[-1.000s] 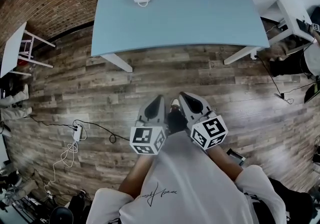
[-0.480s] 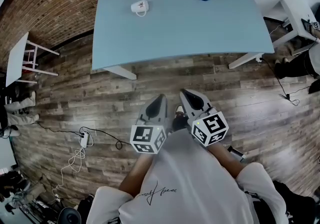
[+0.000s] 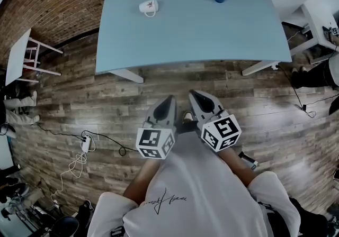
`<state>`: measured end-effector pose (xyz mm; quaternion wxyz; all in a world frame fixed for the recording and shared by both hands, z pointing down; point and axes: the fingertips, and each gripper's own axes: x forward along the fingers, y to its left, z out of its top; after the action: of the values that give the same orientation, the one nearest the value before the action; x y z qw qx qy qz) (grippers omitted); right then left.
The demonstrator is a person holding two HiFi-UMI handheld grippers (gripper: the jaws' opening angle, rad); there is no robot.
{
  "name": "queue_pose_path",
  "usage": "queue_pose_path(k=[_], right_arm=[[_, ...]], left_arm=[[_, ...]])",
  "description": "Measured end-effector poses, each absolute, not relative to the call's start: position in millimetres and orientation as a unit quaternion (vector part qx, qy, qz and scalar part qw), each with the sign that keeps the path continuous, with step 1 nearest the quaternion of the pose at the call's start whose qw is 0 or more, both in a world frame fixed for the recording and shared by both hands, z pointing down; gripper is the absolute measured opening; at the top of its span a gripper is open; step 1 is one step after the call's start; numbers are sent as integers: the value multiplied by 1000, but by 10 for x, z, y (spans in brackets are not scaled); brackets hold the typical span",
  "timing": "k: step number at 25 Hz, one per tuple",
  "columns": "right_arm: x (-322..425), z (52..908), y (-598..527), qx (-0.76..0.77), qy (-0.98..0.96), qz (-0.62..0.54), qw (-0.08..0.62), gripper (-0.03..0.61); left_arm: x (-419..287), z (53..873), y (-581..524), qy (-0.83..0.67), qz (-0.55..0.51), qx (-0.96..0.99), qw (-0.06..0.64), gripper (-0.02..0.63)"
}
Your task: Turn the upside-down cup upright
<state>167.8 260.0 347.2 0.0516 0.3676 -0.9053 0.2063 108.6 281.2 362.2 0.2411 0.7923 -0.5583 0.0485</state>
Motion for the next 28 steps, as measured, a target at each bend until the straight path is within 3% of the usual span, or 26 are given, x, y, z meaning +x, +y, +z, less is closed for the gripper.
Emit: queue_pose_path(k=[28], right_arm=[[1445, 3535, 1893, 362, -903, 224, 60, 21]], left_arm=[[933, 3613, 1985, -541, 35, 800, 257, 9]])
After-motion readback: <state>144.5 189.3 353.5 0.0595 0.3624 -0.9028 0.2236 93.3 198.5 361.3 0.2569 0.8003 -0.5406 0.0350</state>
